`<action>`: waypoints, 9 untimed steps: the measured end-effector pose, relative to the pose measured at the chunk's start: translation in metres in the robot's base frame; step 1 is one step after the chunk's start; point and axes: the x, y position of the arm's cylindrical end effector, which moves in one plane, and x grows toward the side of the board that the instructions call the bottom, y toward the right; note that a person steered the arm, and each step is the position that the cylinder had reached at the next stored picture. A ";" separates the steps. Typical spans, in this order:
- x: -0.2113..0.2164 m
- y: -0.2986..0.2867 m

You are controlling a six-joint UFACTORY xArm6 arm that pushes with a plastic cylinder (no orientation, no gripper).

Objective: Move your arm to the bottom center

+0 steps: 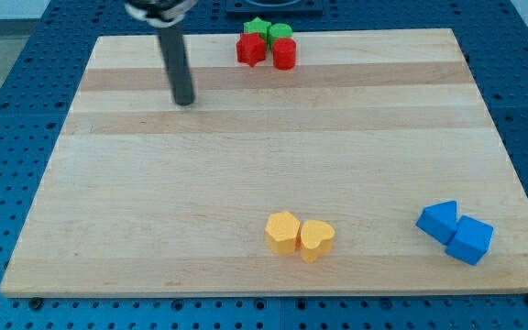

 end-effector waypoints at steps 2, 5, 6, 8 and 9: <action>-0.092 -0.077; -0.155 -0.043; -0.155 -0.017; -0.155 0.030; -0.155 0.055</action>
